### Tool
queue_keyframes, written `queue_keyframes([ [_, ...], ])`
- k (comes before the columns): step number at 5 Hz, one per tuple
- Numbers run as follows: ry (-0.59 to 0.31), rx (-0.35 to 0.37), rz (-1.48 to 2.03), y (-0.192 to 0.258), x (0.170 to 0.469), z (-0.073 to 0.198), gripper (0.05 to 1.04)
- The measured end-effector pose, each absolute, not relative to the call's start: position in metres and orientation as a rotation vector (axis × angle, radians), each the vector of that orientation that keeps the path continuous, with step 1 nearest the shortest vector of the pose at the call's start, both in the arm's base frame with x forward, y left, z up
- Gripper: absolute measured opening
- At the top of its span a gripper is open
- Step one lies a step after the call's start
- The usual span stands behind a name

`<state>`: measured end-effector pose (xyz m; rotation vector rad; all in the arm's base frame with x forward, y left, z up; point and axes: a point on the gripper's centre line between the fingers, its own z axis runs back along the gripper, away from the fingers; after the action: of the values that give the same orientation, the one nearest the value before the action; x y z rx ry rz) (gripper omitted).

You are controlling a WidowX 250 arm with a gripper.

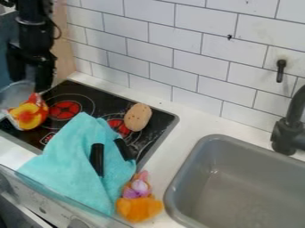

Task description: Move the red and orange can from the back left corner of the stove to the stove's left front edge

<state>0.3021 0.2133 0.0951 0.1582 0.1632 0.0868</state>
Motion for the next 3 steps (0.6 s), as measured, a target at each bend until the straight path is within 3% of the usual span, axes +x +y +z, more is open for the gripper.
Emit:
queue_keyframes([
  [3,0.215,0.145,0.120,0.2192,0.2940,0.0864,1.000],
])
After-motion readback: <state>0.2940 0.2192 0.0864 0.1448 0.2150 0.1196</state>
